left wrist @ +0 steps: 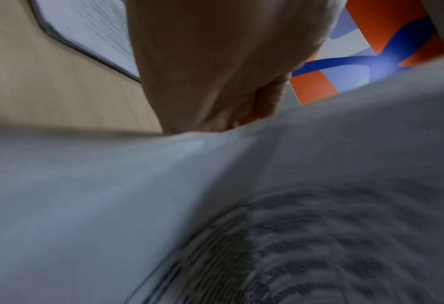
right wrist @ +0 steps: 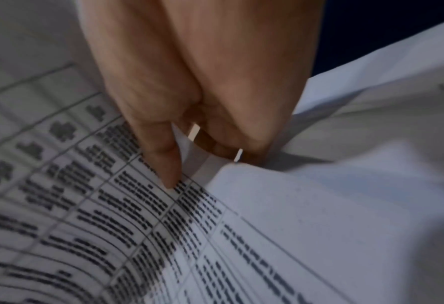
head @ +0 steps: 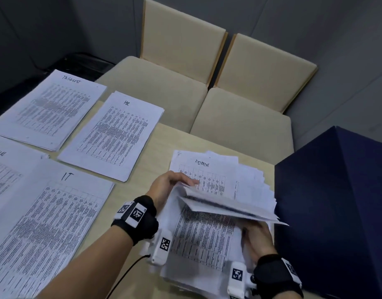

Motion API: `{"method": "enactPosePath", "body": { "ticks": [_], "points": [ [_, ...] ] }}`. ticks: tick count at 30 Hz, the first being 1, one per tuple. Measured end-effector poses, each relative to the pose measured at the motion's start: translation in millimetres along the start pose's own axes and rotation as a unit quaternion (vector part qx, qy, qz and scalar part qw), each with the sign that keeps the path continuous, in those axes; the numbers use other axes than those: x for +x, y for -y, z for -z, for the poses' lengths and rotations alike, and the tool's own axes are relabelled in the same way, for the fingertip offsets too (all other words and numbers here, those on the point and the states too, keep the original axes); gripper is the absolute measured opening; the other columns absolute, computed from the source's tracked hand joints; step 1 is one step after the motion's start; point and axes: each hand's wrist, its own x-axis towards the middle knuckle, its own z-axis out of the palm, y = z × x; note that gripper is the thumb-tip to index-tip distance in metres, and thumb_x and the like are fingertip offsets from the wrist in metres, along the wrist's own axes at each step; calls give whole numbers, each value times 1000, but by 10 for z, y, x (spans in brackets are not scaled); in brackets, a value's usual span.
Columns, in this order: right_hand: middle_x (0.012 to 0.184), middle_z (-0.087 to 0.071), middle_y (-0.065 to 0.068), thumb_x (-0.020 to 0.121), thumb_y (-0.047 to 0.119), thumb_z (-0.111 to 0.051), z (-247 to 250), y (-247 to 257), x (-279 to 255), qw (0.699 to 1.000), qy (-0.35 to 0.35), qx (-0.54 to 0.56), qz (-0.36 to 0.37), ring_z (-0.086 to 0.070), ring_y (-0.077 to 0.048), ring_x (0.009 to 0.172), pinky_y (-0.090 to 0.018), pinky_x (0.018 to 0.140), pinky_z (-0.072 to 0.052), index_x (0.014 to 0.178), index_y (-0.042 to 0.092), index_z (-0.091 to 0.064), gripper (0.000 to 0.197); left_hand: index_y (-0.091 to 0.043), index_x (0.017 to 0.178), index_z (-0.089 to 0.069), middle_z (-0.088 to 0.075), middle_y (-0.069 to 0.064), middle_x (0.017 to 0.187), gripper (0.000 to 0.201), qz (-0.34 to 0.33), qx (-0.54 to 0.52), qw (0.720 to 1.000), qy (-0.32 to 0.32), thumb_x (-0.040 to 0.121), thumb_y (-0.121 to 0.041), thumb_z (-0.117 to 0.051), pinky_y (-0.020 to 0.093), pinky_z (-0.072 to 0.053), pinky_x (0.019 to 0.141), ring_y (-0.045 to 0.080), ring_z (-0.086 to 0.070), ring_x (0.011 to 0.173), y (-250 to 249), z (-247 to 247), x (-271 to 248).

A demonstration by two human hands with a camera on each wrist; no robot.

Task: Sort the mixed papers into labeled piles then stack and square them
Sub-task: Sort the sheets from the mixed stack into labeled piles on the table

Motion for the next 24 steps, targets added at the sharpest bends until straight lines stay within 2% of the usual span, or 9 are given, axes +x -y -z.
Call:
{"method": "enactPosePath", "body": {
  "ticks": [3, 6, 8, 12, 15, 18, 20, 22, 24],
  "points": [
    [87, -72, -10, 87, -10, -54, 15, -9, -63, 1000, 20, -7, 14, -64, -29, 89, -23, 68, -53, 78, 2, -67, 21, -14, 84, -70, -73, 4, 94, 32, -68, 305, 927, -210, 93, -37, -50, 36, -49, 91, 25, -66, 95, 49, 94, 108],
    [108, -71, -12, 57, 17, -80, 47, -3, -68, 999, 36, 34, -4, -63, -29, 101, -39, 82, -51, 60, 13, -63, 18, -13, 101, -71, -72, 2, 98, 19, -86, 457, 844, -267, 91, -25, -60, 25, -48, 84, 19, -66, 93, 119, 173, 131],
    [120, -69, -12, 52, 15, -76, 65, -9, -57, 999, 36, 27, -10, -62, -29, 110, -44, 87, -49, 67, 11, -60, 22, -13, 107, -67, -69, -1, 96, 24, -77, 461, 847, -254, 86, -25, -66, 21, -44, 81, 17, -62, 89, 157, 172, 127],
    [123, -69, -4, 83, -1, -53, 37, 8, 2, 999, 34, 21, -26, -64, -12, 109, -31, 84, -48, 95, 3, -66, 18, -18, 109, -63, -60, -5, 77, 37, -103, 403, 885, -209, 77, -8, -78, 14, -40, 61, 8, -55, 68, 131, 116, 79],
    [133, -60, 1, 90, -3, -45, 20, 70, 24, 997, 47, 51, -35, -62, -4, 105, -24, 78, -45, 113, 3, -65, 31, -16, 82, -71, -57, -15, 60, 21, -121, 336, 932, -69, 75, 2, -79, 10, -41, 61, 1, -51, 58, 46, 63, 0],
    [144, -51, -3, 89, -3, -46, 50, 55, 44, 997, 36, 62, -16, -56, -15, 113, -33, 79, -45, 74, 16, -71, 35, -14, 58, -65, -59, -10, 60, 26, -128, 303, 944, 34, 66, 7, -78, 18, -41, 64, 5, -53, 60, -53, 49, -69],
    [128, -61, -13, 78, 11, -68, 25, 58, -22, 997, 39, 61, -21, -59, -29, 105, -38, 71, -52, 69, 15, -66, 10, -6, 59, -70, -64, 2, 68, 13, -117, 291, 947, 67, 58, 4, -61, 18, -42, 64, 11, -56, 66, -121, 23, -126],
    [92, -65, -15, 63, 23, -88, 39, 33, -84, 998, 11, 47, -30, -63, -28, 84, -33, 52, -55, 76, 12, -61, 32, -8, 63, -73, -65, 12, 74, 21, -97, 283, 952, 62, 59, 2, -54, 17, -43, 63, 14, -57, 67, -147, 18, -143],
    [74, -68, -7, 94, 9, -60, 22, 11, -66, 998, -12, 62, -15, -62, -26, 76, -31, 52, -54, 80, 15, -60, 15, -12, 74, -72, -69, 14, 84, 28, -96, 285, 954, 3, 70, 9, -55, 18, -47, 69, 19, -61, 74, -112, 46, -88]
  ]
}}
